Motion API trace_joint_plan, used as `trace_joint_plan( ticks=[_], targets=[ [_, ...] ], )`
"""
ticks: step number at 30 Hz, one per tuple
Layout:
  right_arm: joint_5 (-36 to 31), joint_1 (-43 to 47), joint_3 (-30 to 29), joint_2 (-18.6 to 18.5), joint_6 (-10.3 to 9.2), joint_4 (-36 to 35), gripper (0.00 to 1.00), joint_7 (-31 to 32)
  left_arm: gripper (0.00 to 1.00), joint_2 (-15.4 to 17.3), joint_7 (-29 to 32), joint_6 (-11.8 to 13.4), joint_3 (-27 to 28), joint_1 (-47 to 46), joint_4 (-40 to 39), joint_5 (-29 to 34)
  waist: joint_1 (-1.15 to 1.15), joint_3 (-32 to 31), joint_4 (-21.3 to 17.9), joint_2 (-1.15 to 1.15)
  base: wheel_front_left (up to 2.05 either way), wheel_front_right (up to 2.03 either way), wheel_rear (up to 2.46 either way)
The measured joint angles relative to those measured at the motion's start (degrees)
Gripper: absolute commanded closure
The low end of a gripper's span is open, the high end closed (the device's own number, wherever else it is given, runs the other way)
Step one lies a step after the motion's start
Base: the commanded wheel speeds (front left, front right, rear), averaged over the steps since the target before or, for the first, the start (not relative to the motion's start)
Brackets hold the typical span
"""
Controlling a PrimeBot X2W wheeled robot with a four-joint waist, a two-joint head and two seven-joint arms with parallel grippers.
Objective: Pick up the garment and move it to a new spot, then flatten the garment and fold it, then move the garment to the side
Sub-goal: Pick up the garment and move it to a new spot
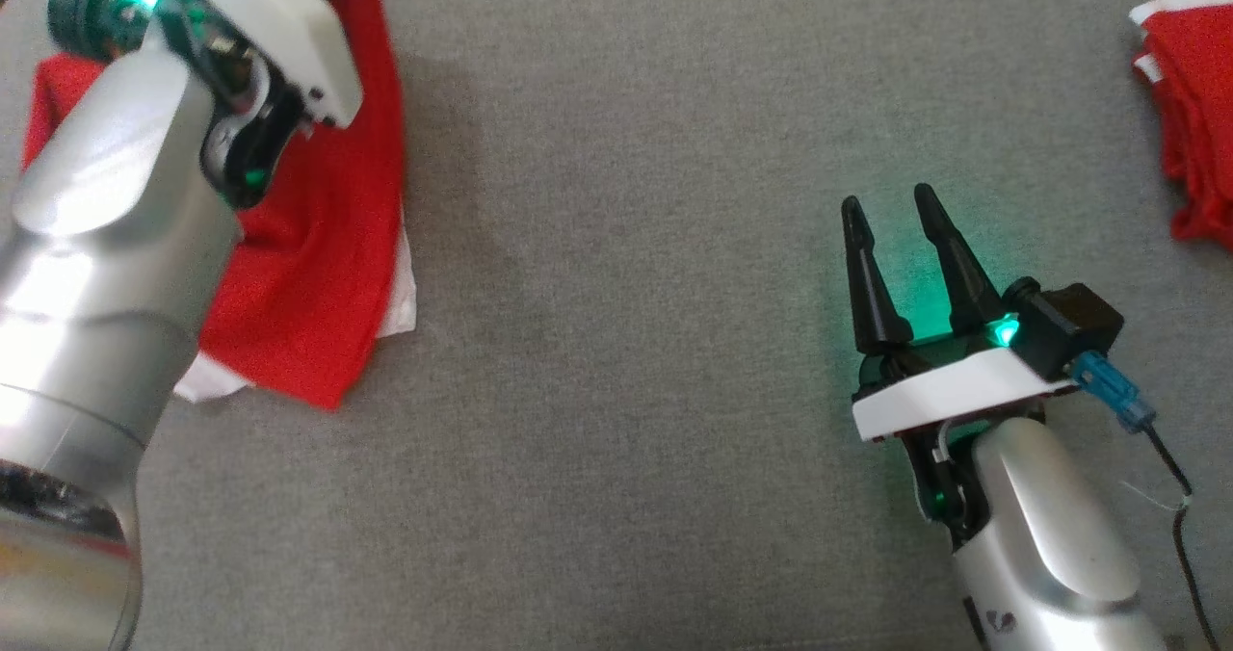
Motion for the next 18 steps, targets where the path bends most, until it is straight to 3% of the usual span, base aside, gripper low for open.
trace_joint_plan(
  ticks=[10,18],
  targets=[
    [2.3,1.8,1.0,0.0,0.00,1.0,0.00,0.0,1.00,0.0,-6.6,0.0,-1.5,-4.0,-9.5,-1.4,-0.01,-5.6,-2.0,0.00,0.00,0.00,0.00],
    [5.6,2.5,4.4,0.0,0.00,0.7,0.00,0.0,1.00,-2.3,-8.4,2.4,-2.7,-7.7,-11.9,1.1,-0.01,-7.1,-7.7,0.00,0.00,0.00,0.00]
  ],
)
